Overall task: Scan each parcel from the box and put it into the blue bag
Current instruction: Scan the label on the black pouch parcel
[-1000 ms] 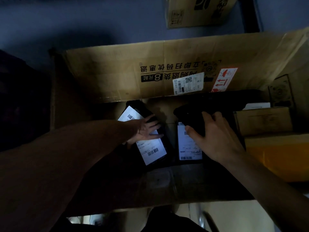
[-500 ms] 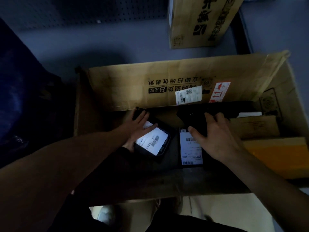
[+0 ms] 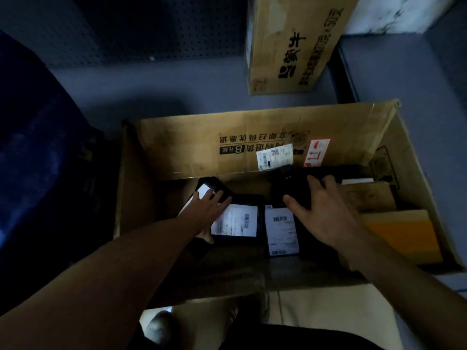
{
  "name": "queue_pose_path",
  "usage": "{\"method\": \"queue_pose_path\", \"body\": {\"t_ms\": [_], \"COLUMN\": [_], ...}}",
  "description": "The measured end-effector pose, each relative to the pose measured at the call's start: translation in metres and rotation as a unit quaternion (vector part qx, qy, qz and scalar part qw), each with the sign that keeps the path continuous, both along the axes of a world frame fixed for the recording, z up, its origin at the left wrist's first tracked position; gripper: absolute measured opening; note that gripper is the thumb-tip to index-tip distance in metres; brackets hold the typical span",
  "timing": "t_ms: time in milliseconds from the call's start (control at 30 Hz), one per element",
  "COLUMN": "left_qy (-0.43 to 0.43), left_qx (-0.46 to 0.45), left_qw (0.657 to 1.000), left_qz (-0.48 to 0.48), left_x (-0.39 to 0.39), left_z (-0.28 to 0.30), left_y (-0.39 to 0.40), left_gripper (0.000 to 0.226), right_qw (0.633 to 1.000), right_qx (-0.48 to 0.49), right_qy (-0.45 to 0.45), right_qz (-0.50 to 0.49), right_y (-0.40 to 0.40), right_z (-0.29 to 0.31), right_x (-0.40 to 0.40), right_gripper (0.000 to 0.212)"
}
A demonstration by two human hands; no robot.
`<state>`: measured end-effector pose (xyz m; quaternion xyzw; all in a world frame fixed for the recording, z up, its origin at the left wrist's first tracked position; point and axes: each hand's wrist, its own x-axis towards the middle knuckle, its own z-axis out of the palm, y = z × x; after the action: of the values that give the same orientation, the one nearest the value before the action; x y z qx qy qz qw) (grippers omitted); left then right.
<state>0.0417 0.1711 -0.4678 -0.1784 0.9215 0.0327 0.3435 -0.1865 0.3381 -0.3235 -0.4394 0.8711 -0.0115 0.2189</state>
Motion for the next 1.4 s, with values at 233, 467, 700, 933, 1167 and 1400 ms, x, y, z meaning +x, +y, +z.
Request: {"method": "queue_pose_path", "body": {"t_ms": [233,467,700,933,1167,1400], "left_qy": [-0.002,0.005,0.001,0.000,0.001,0.001], "left_qx": [0.025,0.021,0.023,0.011,-0.008,0.004], "left_qw": [0.998,0.998,0.998,0.997,0.998,0.997], "left_qz": [0.054,0.054,0.064,0.077,0.062,0.072], "left_x": [-0.008,-0.003,-0.006,-0.006,-0.004,-0.010], "left_z": [-0.040,-0.058,-0.065,-0.072,-0.077,-0.082], "left_y": [0.014,0.020,0.018,0.014,0.017,0.019], "left_gripper": [0.153,0.156,0.158,0.159,0.157,0.162], "right_qw": [1.000,1.000,1.000,0.999,0.999,0.999], "right_qx": [0.025,0.021,0.012,0.018,0.012,0.032], "right_qy": [0.001,-0.016,-0.027,-0.026,-0.033,-0.033], "right_qz": [-0.003,-0.005,-0.005,-0.006,-0.007,-0.009], "right_y": [0.004,0.005,0.007,0.008,0.008,0.005], "right_z": [-0.024,-0.035,-0.041,-0.048,-0.056,-0.062], "right_x": [-0.006,-0.006,-0.007,-0.008,-0.006,-0.005], "right_gripper": [0.079,0.076,0.076,0.077,0.078,0.079]}}
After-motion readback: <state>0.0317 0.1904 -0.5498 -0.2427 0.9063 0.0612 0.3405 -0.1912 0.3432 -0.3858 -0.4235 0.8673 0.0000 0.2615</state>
